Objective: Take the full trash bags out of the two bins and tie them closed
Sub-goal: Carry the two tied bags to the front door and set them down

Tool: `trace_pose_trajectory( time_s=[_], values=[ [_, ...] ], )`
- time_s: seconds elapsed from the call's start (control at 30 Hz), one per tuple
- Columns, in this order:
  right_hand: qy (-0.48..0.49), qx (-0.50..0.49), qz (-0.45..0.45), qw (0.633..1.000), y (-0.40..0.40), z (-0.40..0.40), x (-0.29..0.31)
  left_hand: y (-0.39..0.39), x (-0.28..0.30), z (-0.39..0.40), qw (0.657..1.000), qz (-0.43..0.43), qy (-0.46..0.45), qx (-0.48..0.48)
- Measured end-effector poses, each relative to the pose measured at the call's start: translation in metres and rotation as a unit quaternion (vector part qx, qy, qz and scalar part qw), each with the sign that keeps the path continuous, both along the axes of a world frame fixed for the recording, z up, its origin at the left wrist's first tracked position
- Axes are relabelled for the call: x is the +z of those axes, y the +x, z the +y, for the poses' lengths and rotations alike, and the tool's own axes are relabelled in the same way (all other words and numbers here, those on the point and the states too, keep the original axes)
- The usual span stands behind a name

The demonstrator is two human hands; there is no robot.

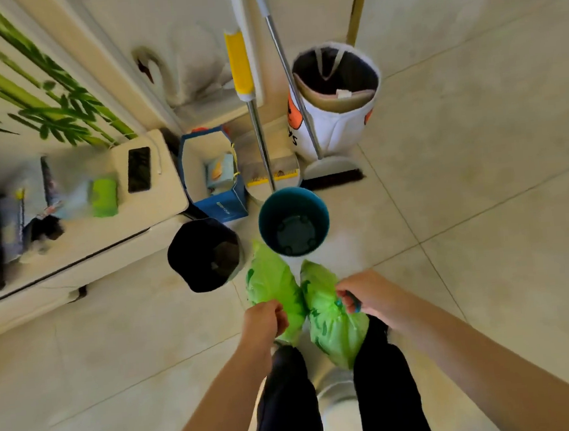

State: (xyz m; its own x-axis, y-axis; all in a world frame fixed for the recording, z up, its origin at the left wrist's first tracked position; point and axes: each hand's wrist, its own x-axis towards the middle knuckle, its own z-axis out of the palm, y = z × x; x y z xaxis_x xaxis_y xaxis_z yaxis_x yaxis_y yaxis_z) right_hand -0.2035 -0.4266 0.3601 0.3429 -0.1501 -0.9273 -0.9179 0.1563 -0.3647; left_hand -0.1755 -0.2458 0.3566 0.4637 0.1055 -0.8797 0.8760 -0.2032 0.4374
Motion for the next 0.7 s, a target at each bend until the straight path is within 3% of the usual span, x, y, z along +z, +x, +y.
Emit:
trace_pose_trajectory(
  time_s=[0.33, 0.5, 0.7],
  values=[
    [-0.076, -0.088, -0.068, 0.991, -0.075, -0.057, 0.138, -0.024, 0.122, -0.048, 0.986, 0.003, -0.023, -0.164],
    [-0.103, -0.16, -0.105, 0.976, -0.128, -0.103, 0.168, -0.033, 0.154, -0.108, 0.956, -0.033, -0.048, -0.287],
    [-0.104, -0.267, -0.123, 0.95, -0.184, -0.17, 0.187, -0.058, 0.173, -0.197, 0.939, -0.051, -0.049, -0.337]
  ],
)
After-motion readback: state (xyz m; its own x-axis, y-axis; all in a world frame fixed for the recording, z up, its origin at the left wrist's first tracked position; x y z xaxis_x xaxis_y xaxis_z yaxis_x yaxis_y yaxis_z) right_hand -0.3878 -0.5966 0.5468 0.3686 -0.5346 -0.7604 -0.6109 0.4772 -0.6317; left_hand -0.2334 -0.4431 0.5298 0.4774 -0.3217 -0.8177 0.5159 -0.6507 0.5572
